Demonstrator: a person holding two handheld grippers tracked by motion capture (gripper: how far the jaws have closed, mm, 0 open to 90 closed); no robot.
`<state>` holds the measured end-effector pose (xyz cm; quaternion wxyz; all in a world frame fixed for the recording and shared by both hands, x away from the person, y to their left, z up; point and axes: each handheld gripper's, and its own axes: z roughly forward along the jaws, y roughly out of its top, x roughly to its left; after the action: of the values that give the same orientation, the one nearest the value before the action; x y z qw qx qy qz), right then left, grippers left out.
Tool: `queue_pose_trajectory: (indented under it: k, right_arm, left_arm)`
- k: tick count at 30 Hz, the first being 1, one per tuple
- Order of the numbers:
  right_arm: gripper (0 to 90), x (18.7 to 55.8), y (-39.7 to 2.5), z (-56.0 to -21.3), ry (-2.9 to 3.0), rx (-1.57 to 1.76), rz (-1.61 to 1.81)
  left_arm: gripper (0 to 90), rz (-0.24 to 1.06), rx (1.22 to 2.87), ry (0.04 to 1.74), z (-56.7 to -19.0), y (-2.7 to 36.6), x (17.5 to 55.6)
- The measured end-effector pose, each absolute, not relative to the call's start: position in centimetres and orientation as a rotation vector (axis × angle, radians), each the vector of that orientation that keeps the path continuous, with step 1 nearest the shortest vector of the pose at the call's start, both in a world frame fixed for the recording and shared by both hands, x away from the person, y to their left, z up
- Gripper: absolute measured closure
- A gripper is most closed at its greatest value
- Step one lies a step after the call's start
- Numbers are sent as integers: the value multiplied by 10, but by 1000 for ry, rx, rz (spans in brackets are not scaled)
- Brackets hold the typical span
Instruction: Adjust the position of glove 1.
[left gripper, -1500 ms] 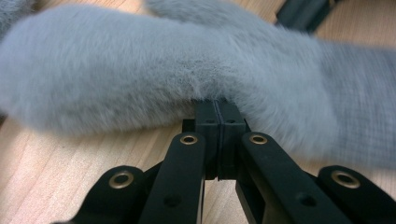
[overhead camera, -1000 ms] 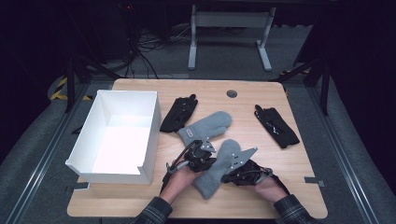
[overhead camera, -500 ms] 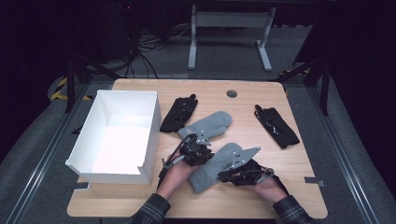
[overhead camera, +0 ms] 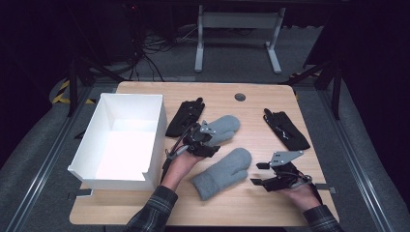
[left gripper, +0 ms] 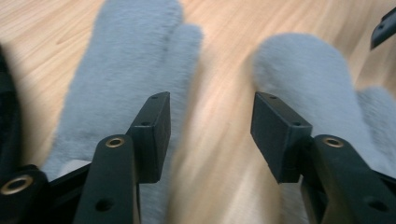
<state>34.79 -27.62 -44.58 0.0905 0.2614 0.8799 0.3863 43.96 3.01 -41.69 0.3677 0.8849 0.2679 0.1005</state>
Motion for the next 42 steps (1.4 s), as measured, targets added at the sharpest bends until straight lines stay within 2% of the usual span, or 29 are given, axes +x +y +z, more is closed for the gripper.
queue_pose_trajectory:
  k: [5, 10, 13, 17, 18, 20, 27, 42]
  right_arm:
    - [254, 351, -297, -453, 2545, 875, 1100]
    - [221, 358, -306, -461, 2533, 929, 1079]
    - [211, 359, -307, -464, 2528, 937, 1057]
    - [205, 358, -308, -465, 2518, 926, 1052]
    - [202, 358, -308, -465, 2516, 926, 1050]
    - [195, 357, -307, -465, 2510, 920, 1043]
    - [171, 358, -306, -467, 2490, 907, 1040]
    - [153, 357, -306, -470, 2469, 913, 1057]
  left_arm:
    - [436, 269, 2285, 689, -427, 30, 453]
    - [373, 257, 2281, 715, -442, 28, 465]
    - [381, 264, 2290, 713, -444, 27, 468]
    - [480, 295, 2336, 701, -448, 23, 470]
    - [480, 322, 2351, 704, -449, 22, 470]
    - [593, 349, 2368, 713, -449, 22, 470]
    - [805, 313, 2354, 753, -450, 23, 472]
    - [849, 205, 2196, 832, -417, 41, 462]
